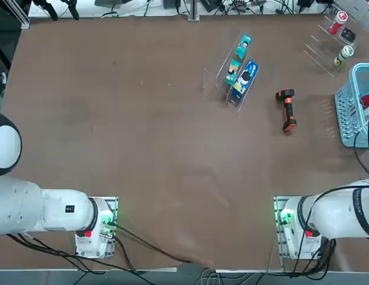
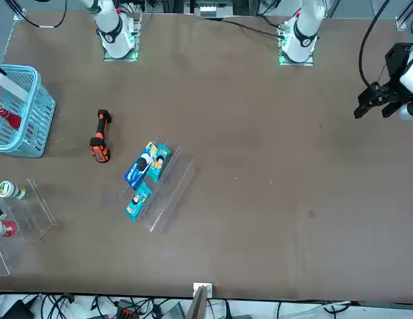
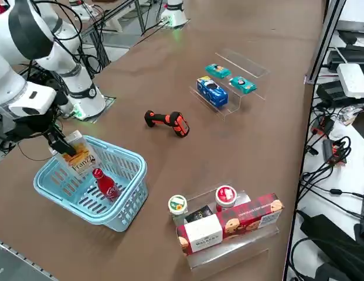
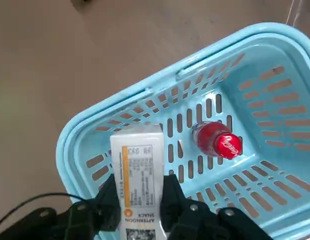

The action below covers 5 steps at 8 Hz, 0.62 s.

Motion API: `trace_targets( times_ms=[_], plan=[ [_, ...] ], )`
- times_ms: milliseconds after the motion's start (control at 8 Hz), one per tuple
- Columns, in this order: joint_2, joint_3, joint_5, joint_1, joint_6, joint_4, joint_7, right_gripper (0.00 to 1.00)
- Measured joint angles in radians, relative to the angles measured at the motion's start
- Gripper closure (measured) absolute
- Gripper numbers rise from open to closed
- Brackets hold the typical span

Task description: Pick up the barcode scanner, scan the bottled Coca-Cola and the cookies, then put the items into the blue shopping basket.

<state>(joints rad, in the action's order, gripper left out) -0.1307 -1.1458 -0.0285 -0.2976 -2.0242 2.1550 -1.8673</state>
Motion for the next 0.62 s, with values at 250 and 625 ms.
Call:
trace_targets(
  times_ms=[250,625],
  plan=[
    [0.001,0.002,0.0,0.0,-0.022,0.015,0.0,0.62],
    [0.004,0.003,-0.003,0.0,-0.076,0.033,0.0,0.61]
  ],
)
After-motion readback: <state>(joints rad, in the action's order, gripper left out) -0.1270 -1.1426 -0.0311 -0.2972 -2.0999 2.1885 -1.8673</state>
